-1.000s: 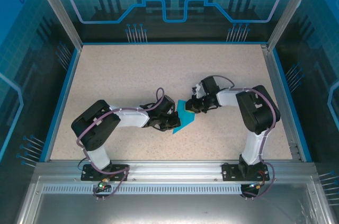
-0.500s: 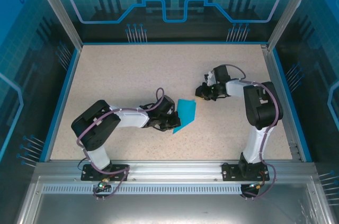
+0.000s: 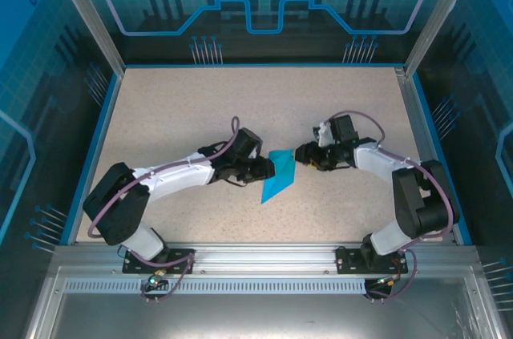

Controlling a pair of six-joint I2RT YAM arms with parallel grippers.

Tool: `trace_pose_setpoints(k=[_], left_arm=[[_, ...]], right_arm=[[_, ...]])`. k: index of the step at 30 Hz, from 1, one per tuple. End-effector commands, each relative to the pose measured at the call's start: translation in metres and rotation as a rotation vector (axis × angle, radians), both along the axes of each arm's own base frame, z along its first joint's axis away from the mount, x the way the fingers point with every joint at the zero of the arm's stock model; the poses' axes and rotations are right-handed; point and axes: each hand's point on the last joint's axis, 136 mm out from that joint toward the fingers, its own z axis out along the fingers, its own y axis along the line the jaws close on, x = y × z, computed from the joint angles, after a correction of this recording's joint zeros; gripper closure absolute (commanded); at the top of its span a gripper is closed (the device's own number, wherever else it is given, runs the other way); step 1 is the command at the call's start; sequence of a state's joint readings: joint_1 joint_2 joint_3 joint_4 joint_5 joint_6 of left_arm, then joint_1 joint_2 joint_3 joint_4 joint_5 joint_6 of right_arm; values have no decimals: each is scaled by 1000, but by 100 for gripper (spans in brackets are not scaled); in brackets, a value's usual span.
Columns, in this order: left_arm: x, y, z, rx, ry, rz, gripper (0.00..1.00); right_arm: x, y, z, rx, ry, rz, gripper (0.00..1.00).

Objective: Fold a paper plane with a square sheet of paper (pick it up from the middle)
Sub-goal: Fourth fold the wing at the center of the table, then turn over the paper at the center of the table.

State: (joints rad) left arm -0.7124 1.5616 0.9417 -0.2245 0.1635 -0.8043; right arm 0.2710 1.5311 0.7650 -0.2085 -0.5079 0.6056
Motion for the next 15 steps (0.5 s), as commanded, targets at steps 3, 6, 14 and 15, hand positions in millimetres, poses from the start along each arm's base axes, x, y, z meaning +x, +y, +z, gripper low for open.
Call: trace_pose_setpoints(k=[3, 6, 14, 15], left_arm=[[2, 25, -20, 89, 54, -24, 58], [4, 13, -24, 64, 74, -62, 56], [12, 3, -40, 82, 114, -86, 55], [12, 2, -42, 84, 120, -91, 55]], right_arm=[[-32, 19, -7, 23, 69, 21, 47], [-39, 26, -12, 27, 90, 23, 46], [-39, 20, -31, -23, 155, -51, 48], [-38, 21, -31, -20, 153, -53, 49]])
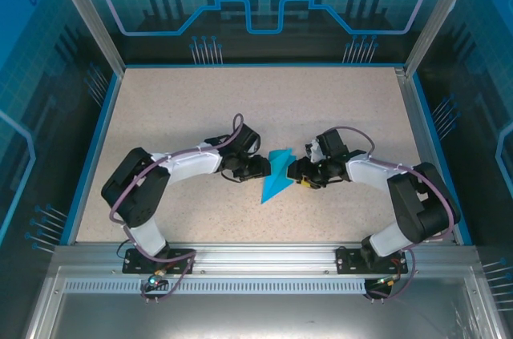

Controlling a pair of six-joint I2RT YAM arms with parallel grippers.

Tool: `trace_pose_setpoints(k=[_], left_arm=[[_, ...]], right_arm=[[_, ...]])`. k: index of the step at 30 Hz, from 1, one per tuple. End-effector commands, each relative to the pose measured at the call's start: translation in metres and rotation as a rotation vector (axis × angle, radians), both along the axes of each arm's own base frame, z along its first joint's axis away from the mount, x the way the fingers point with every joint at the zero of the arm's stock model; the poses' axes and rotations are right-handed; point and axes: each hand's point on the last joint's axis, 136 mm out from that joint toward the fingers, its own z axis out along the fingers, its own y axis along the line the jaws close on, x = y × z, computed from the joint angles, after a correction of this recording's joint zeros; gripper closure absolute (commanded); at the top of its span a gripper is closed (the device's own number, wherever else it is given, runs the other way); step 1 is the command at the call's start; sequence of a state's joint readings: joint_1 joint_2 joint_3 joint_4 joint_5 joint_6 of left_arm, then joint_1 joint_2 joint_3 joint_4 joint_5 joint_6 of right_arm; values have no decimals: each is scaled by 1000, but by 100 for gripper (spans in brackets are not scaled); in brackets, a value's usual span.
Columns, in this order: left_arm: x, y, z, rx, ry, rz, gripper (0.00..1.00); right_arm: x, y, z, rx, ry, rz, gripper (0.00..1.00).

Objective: Fold a paper plane with a square sheet of paper (pick it up from the middle)
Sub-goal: Turn over the paper at the center of the table.

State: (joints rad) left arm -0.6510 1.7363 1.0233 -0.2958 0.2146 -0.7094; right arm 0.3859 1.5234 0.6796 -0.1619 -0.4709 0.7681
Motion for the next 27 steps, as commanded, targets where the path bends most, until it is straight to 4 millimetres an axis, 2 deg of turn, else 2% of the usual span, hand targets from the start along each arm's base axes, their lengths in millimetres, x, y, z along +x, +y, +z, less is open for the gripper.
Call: trace_pose_setpoints(k=[1, 22, 27], left_arm=[[-1, -7, -1, 0, 28, -45, 56], [-5, -16, -25, 25, 98, -84, 66], [-6, -16, -30, 41, 112, -87, 68]], right_arm=[[0, 1, -8, -5, 29, -33, 50], [5, 16, -23, 34, 75, -46, 54], [12, 22, -18, 69, 56, -55, 53]])
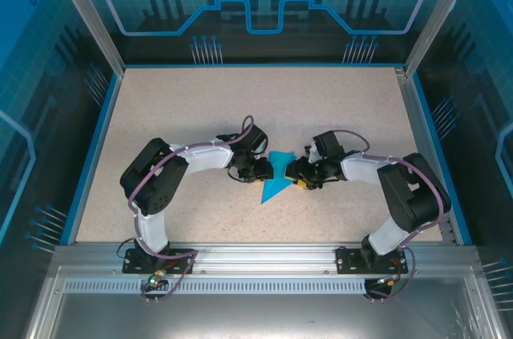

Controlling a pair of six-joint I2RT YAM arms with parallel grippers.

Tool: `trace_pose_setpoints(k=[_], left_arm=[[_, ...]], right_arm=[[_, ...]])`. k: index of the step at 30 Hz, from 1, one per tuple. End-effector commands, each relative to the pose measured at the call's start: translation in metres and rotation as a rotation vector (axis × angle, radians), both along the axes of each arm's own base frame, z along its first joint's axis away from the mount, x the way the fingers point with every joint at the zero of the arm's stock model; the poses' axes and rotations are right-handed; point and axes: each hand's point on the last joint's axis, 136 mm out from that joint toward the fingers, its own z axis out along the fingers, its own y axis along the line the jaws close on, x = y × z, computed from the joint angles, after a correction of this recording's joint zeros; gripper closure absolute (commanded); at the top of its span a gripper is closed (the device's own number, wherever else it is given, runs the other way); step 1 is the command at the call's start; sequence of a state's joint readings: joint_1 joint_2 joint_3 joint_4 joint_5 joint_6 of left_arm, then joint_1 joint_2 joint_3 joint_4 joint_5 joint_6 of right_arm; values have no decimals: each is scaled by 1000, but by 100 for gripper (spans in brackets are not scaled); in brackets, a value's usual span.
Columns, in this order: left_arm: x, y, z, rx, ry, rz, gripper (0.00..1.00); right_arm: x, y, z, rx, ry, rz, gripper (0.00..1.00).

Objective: Fold a paper plane with a square sheet of paper (pick it up from the middle)
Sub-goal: Turn over the paper at the center of the table.

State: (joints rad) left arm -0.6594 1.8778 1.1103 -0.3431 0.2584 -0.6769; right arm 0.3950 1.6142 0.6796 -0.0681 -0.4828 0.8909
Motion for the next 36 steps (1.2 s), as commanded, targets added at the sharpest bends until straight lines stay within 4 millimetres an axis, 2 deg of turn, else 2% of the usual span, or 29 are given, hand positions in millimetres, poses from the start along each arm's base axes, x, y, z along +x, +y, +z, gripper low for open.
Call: trace_pose_setpoints(k=[1, 9, 18, 23, 30, 36], left_arm=[[-5, -4, -2, 9, 26, -31, 69], [-7, -4, -8, 16, 40, -34, 75], [-5, -4, -3, 12, 27, -15, 78], [-4, -4, 0, 2, 21, 1, 78], [-4, -3, 3, -11, 13, 23, 79], [-2, -4, 13, -43, -21, 41, 78]], right_arm=[[8, 16, 2, 52, -37, 19, 52], [16, 24, 13, 77, -70, 28, 51], [23, 34, 23, 104, -133, 60, 48], [24, 34, 10, 54, -120, 58, 49], [29, 44, 4, 20, -152, 87, 60], [29, 46, 0, 1, -160, 116, 76]])
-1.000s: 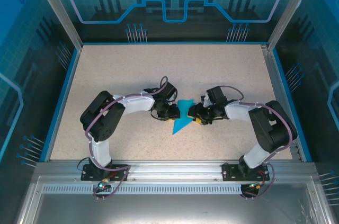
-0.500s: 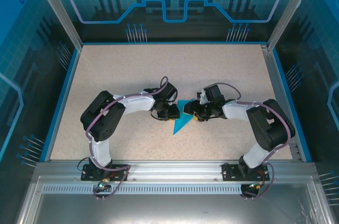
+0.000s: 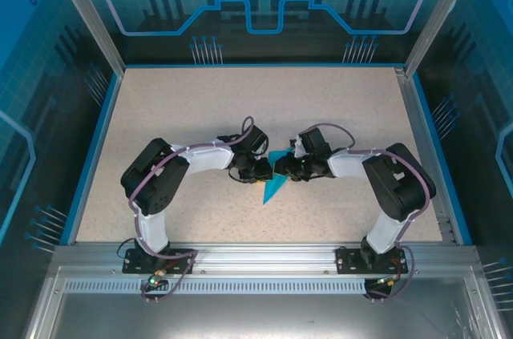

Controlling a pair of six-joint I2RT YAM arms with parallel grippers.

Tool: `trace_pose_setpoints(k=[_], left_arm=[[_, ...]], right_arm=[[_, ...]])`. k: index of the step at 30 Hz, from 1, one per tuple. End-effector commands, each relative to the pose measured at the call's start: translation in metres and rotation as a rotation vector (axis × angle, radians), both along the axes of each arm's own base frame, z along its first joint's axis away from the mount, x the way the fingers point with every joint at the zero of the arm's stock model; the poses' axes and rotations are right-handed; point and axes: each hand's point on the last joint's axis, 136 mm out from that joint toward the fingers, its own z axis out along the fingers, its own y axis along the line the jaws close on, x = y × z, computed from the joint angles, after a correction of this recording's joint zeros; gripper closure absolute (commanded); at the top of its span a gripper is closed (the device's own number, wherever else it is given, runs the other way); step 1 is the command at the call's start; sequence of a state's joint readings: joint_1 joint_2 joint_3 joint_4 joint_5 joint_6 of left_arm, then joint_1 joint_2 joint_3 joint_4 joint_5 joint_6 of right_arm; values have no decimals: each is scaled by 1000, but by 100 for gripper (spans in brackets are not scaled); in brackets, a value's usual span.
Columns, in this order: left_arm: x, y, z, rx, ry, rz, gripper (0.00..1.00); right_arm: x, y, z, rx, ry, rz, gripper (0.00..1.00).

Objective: Fold a paper plane with a square sheet of paper (pick it up from the middle)
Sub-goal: Turn over the paper at the center of the table.

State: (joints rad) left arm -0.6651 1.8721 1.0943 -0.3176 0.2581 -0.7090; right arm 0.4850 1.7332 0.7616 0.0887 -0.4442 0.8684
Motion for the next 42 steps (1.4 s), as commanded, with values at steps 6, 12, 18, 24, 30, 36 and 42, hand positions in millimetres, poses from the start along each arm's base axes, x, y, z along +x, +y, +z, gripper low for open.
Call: trace_pose_setpoints(k=[6, 12, 18, 24, 30, 36, 42], left_arm=[[1, 7, 30, -45, -96, 59, 74], [4, 37, 49, 13, -206, 158, 70], [5, 80, 62, 89, -299, 304, 69], [0, 119, 69, 145, -372, 443, 64], [-6, 149, 80, 186, -424, 558, 62], [-17, 166, 82, 201, -439, 611, 58], [-21, 167, 80, 189, -426, 615, 56]], right_arm=[[7, 0, 23, -85, -87, 88, 89], [9, -33, 64, -346, -166, 175, 89], [8, -85, 95, -788, -219, 266, 88], [16, -116, 117, -1243, -242, 307, 88], [16, -78, 92, -1260, -224, 352, 86], [4, -19, 43, -1236, -167, 451, 80], [-23, 64, 24, -864, -128, 556, 54]])
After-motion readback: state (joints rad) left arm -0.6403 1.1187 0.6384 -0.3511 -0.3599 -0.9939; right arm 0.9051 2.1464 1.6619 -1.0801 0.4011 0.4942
